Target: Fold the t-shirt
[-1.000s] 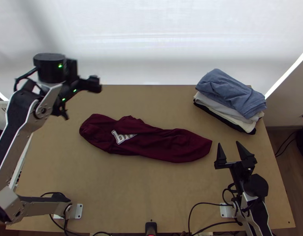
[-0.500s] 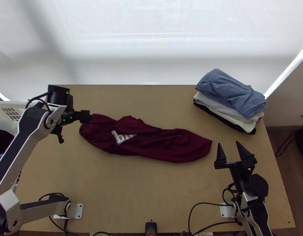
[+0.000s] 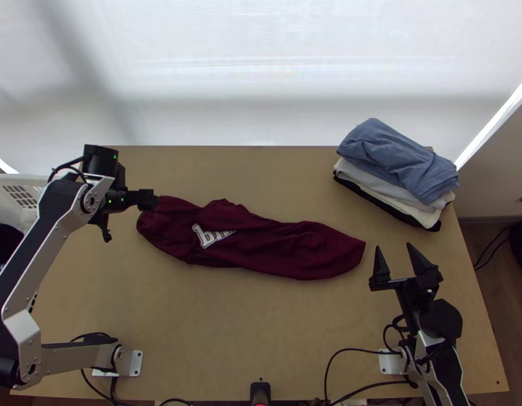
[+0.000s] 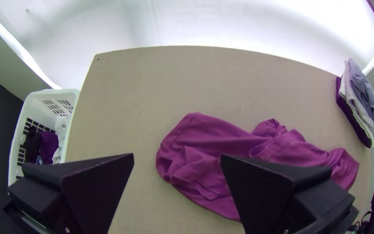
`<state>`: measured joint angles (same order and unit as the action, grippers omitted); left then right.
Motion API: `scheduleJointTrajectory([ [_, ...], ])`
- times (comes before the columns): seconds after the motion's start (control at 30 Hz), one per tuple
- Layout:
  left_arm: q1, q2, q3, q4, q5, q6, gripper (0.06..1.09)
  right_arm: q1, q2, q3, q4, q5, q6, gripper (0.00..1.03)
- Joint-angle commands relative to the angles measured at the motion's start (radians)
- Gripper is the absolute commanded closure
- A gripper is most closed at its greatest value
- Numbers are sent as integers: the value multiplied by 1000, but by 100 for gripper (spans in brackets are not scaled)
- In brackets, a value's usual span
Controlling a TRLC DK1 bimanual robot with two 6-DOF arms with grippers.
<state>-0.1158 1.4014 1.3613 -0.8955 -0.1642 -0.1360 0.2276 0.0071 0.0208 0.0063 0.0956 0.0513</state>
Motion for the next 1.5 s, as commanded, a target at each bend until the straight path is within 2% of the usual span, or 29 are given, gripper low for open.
scheduleJointTrajectory([
  [0.0,-1,-13,59,1,9,-30,11,-2,-9,-13,-3,0,-4,4],
  [0.3,97,2,105,-51,8,-1,11,-2,-9,-13,-3,0,-4,4],
  [0.57,165,185,75,-56,37,53,11,-2,-9,-13,-3,0,-2,4],
  [0.8,148,274,67,-10,51,12,11,96,-9,-13,-5,-8,-2,4],
  [1.03,151,283,56,4,63,-5,11,113,-9,-13,-5,-8,-2,5],
  [1.1,156,283,64,4,63,-8,11,85,-10,-13,-2,-8,-1,4],
  [1.27,168,277,84,6,65,-17,11,90,-1,56,17,-8,-53,4],
  [1.37,171,257,94,7,65,-28,11,127,82,133,24,-10,-105,5],
  [1.47,169,229,104,9,65,-39,11,182,287,272,6,-10,-130,5],
])
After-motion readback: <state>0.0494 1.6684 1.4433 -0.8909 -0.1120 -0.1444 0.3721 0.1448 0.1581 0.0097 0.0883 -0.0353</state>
